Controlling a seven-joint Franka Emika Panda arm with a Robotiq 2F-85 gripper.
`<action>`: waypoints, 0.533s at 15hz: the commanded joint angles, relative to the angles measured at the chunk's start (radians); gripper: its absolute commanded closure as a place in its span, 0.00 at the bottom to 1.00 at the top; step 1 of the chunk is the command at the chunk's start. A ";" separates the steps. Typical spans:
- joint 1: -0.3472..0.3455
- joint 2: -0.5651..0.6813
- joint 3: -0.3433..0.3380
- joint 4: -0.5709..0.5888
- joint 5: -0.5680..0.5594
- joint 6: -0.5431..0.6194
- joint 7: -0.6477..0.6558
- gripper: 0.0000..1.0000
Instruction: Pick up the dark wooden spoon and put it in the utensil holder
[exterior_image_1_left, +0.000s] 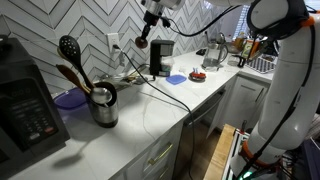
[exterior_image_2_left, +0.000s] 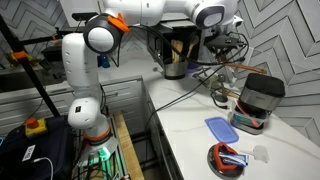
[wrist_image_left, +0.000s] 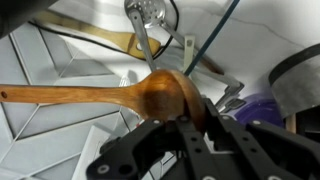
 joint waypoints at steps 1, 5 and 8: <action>0.013 -0.157 0.007 -0.165 0.010 0.157 0.036 0.96; 0.046 -0.286 -0.031 -0.345 0.101 0.279 -0.035 0.96; 0.065 -0.363 -0.072 -0.494 0.021 0.212 -0.139 0.96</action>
